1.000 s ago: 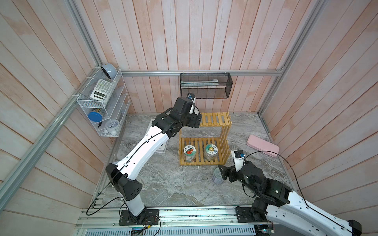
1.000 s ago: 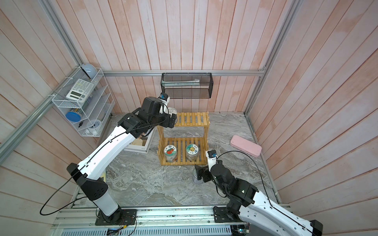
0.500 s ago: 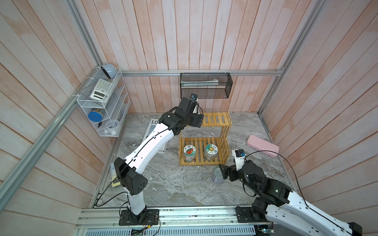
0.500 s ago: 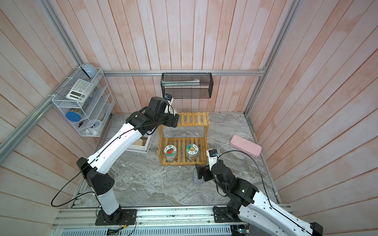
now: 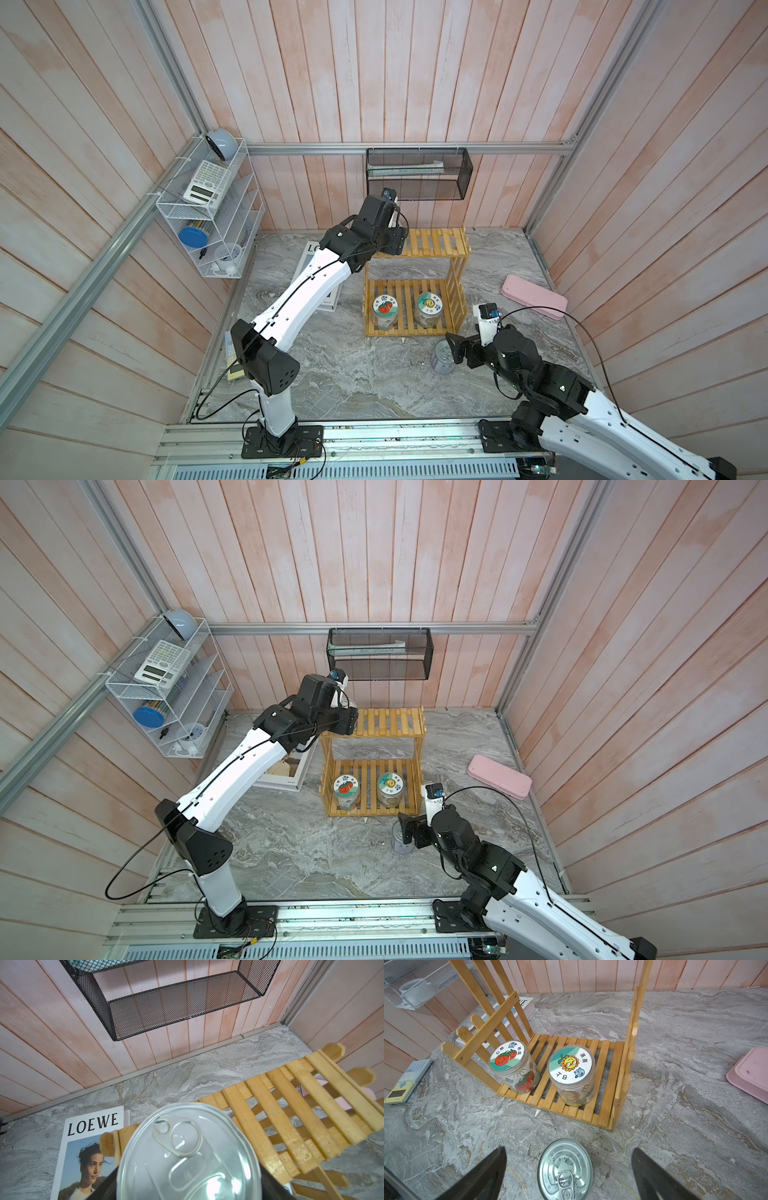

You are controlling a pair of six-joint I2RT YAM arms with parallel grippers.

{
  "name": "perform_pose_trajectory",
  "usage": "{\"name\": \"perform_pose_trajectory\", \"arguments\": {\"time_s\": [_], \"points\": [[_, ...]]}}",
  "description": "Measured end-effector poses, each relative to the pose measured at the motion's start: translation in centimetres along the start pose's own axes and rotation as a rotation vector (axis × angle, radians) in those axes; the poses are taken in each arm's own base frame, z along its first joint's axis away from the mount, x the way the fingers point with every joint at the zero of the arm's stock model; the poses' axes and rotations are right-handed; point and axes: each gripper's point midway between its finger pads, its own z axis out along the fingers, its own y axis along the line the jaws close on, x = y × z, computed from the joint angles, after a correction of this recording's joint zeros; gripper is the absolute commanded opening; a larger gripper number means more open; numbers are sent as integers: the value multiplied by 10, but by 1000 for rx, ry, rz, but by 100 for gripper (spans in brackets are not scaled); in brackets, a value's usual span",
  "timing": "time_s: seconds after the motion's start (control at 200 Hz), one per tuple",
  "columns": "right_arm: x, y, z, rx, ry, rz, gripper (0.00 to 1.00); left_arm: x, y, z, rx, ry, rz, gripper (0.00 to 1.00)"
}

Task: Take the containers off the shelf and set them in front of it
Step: 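Pick up a container from the shelf.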

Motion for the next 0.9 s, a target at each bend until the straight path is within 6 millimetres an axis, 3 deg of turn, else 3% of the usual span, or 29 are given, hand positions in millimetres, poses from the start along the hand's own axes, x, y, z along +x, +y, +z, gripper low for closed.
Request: {"name": "perform_pose_trajectory", "arguments": {"time_s": [0.415, 0.73, 0.9], "points": [[-1, -2, -2, 0, -8, 15, 98, -3, -4, -7, 26, -17, -4, 69], [2, -5, -3, 6, 4, 15, 98, -15, -18, -72, 105, -135, -27, 69], [3, -4, -3, 1, 10, 14, 98, 3, -29, -92, 153, -148, -36, 69]]}}
